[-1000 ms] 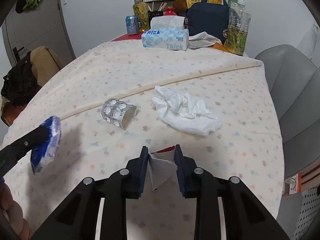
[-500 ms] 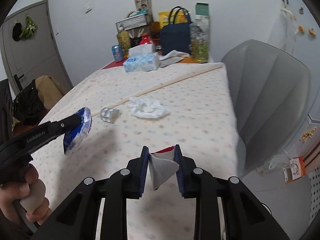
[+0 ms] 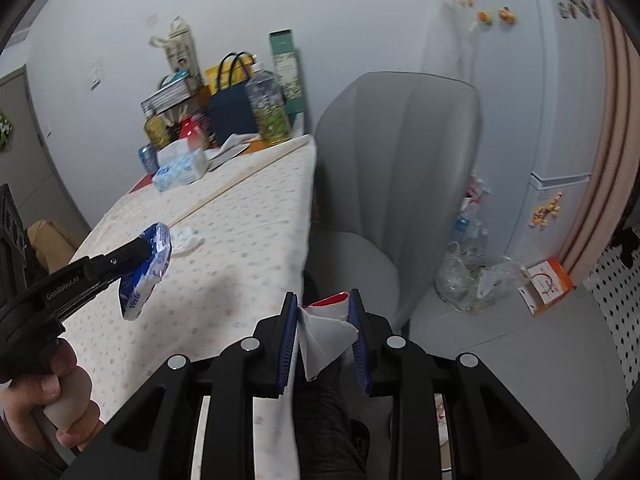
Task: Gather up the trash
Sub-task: 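Carry the blue box and wrapper in both tools over the white bin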
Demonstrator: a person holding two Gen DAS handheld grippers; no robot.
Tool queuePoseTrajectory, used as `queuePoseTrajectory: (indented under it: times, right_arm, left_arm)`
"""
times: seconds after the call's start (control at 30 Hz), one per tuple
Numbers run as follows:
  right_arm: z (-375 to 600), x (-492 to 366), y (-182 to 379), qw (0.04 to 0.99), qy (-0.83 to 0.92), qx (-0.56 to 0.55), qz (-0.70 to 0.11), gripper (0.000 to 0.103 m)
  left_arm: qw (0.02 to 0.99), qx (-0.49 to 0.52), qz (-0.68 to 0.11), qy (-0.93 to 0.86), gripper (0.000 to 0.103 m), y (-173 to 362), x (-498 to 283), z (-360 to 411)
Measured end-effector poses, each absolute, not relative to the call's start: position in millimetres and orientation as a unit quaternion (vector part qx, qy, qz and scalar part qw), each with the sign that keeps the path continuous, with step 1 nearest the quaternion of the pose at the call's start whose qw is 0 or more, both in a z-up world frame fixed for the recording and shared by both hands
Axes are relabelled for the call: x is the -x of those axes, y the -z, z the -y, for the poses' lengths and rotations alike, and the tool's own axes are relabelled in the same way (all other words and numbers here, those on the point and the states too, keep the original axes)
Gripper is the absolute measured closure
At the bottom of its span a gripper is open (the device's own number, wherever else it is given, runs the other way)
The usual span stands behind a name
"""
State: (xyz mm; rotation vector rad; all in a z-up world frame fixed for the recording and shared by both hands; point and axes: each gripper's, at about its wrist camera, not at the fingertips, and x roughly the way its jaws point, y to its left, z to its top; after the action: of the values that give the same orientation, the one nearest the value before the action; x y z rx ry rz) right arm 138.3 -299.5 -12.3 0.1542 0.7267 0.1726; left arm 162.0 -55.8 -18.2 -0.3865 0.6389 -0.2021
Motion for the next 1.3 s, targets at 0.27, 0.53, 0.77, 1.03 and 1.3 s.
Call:
queuePoseTrajectory:
  times: [0.27, 0.53, 0.77, 1.03, 1.3]
  right_arm:
    - [363.6, -117.7, 16.3, 0.927, -0.044, -0.120, -0.352, 0.077]
    - [409.5, -107.9, 35.9, 0.920, -0.014, -0.148, -0.363, 0.077]
    - [439.0, -110.1, 70.8, 0.906, 0.006, -0.165, -0.390, 0.076]
    - [460.4, -127.6, 124.7, 0.882, 0.020, -0.184, -0.433, 0.076]
    - [484.5, -133.4, 160.9, 0.865, 0.038, -0.208, -0.455, 0.068]
  left_arm:
    - [0.922, 0.153, -0.321, 0.151, 0.084, 12.8, -168.5, 127.5]
    - [0.909, 0.124, -0.349, 0.188, 0.084, 27.5, -169.3, 185.5]
    - [0.895, 0.103, -0.383, 0.204, 0.084, 55.1, -174.7, 219.9]
    - [0.879, 0.088, -0.420, 0.209, 0.084, 89.8, -192.2, 240.6]
    - [0.868, 0.076, -0.443, 0.210, 0.084, 108.8, -204.1, 259.6]
